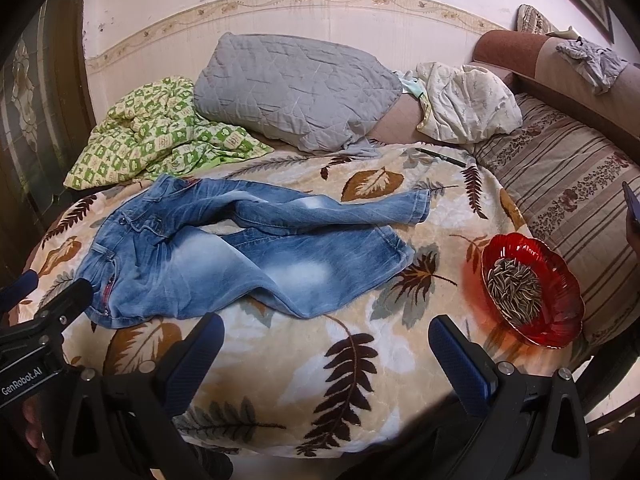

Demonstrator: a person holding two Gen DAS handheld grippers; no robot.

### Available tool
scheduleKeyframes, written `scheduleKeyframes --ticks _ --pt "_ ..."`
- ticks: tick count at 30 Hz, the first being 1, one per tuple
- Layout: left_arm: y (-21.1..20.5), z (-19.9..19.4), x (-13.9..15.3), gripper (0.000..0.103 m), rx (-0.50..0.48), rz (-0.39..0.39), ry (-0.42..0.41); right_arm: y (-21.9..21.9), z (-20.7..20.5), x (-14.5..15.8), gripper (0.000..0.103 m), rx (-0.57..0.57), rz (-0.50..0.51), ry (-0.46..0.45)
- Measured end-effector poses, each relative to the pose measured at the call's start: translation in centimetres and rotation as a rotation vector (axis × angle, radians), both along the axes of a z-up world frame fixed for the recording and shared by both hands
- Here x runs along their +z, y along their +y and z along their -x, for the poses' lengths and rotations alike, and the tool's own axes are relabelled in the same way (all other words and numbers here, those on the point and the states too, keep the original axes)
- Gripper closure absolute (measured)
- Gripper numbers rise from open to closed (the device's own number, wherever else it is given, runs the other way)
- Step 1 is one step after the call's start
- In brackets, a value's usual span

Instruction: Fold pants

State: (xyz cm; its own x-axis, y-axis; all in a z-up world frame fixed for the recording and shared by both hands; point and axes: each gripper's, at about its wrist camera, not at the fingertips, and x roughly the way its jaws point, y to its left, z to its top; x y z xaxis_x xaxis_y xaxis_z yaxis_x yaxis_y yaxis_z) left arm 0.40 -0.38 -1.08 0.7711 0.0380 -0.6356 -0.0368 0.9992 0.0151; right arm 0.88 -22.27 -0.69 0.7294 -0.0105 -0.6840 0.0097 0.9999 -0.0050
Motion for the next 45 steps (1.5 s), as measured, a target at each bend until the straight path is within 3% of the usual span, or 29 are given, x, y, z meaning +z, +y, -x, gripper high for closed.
scheduleKeyframes --ticks 25,29,32,36,41,45 --pt "-0.2 -0.1 -0.4 0.0 -0.001 0.006 0.008 0.1 -0.2 -0.5 0.0 -0.004 -0.006 0.014" --pt "-0.5 -0.7 -0.6 0.0 -0.034 -0.022 0.008 -0.5 -0.5 -0.6 0.0 0.007 -0.019 0.011" --pt "-1.0 -1.8 -0.3 0.0 -0.099 -0.038 -0.02 -2.0 -1.0 -0.6 0.0 0.042 -0.088 0.008" --pt "-2.5 -4.7 -0.3 0.0 -0.261 -0.094 -0.028 -5.7 -2.9 -0.3 0.0 0.014 -0.174 0.019" --pt "-6.2 -10.2 -1.4 0.0 -0.547 -0.173 0.064 -10.8 -6.5 0.4 0.0 0.001 -0.231 -0.015" --pt "-9.7 -14.2 -2.6 0.0 -0.651 -0.253 0.066 -14.0 -11.2 -0.2 0.0 0.025 -0.311 0.056"
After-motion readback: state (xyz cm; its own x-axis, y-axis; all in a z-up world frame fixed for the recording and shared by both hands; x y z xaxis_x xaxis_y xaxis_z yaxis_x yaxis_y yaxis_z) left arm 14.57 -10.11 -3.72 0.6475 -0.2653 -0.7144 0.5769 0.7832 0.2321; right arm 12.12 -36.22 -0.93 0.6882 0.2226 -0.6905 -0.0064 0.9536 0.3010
